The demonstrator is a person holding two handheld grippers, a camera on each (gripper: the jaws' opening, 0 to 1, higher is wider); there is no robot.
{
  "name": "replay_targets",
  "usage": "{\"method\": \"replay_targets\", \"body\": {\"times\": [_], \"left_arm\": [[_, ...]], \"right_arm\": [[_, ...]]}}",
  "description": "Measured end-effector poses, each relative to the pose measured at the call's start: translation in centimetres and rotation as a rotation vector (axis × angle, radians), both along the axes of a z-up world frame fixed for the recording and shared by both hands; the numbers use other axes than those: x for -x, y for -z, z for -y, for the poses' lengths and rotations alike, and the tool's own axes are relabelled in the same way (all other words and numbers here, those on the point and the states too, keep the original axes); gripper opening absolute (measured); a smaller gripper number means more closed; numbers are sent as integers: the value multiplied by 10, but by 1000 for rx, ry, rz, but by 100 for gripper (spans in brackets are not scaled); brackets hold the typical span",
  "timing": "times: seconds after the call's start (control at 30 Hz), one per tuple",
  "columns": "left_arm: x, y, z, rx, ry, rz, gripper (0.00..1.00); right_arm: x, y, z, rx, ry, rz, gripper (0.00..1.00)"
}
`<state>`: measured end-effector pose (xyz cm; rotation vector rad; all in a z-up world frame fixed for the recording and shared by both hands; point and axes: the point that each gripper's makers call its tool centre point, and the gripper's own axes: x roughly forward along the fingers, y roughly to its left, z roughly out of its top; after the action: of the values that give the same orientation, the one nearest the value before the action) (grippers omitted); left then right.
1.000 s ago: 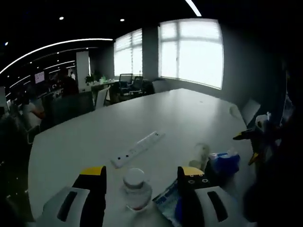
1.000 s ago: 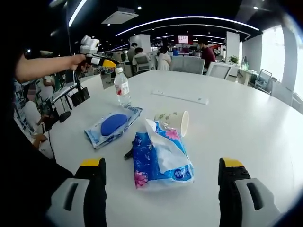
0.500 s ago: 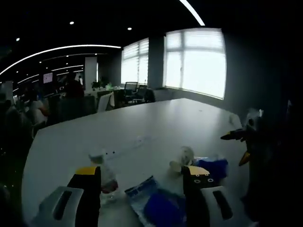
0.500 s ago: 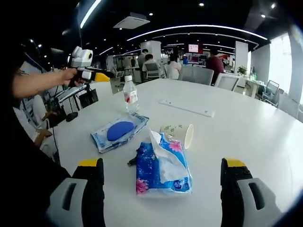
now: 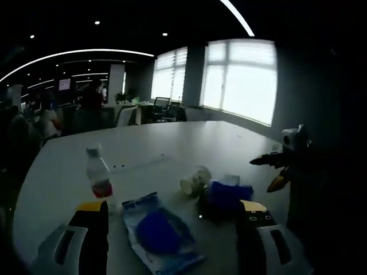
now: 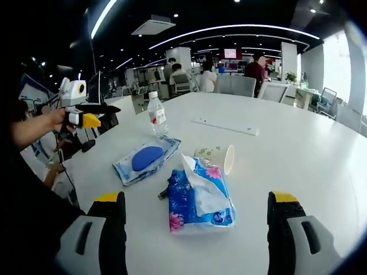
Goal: Arrange the tabletop items into an orderly group along one side of the table until the central work area is clear of visible clutter.
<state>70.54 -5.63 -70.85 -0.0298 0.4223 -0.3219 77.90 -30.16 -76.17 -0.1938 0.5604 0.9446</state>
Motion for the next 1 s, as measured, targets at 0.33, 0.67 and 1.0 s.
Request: {"method": "replay_targets", "body": {"times": [0.33, 0.67, 1.0], "left_arm": [[26, 22, 12, -15, 21, -105, 99], [32, 19, 6, -2, -6, -101, 100], [33, 14, 12, 12, 35, -81, 100]], "right_arm": [[1, 0, 10, 20, 18, -4, 100], [6, -2, 17, 24, 26, -19, 100], [-10, -16, 4, -10, -7, 5, 99]]}}
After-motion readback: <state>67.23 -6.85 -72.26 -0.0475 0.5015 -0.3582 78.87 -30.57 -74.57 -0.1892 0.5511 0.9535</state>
